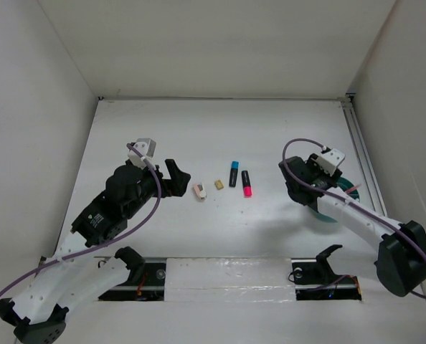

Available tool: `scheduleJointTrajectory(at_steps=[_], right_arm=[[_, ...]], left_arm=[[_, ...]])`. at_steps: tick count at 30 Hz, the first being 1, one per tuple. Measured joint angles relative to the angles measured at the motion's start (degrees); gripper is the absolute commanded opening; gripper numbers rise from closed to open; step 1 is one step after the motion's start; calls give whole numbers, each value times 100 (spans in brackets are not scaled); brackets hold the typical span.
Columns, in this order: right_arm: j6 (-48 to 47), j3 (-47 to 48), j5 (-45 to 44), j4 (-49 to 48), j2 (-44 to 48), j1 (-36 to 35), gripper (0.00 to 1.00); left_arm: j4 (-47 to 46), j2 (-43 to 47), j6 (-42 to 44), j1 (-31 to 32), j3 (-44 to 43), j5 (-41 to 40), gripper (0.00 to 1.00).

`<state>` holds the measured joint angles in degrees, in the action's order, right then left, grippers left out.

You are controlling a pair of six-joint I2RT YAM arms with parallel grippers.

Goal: Sort the stationery into containers
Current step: Place the stationery in the storage box, then pick up the pen from the center of the board.

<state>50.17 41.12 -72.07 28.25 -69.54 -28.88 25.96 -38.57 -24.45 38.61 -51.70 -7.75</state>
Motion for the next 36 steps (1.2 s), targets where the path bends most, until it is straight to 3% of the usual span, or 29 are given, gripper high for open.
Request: scheduleJointTrajectory(at_steps=[3,7,9,11,17,21,27,36], right_arm=[[-514,17,179,-297,299,-234,78],[-1220,114,627,-697,728,-402,82],[-1499,247,852,-839,848,-422,93],[-1821,396,1178,-986,907,-452,97],[-2540,970,2430,-1123,872,-673,97],[-2677,1427,3414,-1113,557,-820,91],[-2728,1851,4426,-1069,-308,-946,77],[-2927,2293,5622,-780,-2312,-881,77]], left_arm=[[0,-22,0,0,0,-46,100],[4,-39,-9,0,0,-223,100],[9,-72,-50,0,0,-363,100],[44,-118,-120,0,0,-584,100],[317,-372,-463,0,0,-1394,100],[461,-562,-608,0,-2,-1698,100],[520,-651,-704,-162,-2,-1825,100],[520,-673,-737,-188,-2,-1845,100]])
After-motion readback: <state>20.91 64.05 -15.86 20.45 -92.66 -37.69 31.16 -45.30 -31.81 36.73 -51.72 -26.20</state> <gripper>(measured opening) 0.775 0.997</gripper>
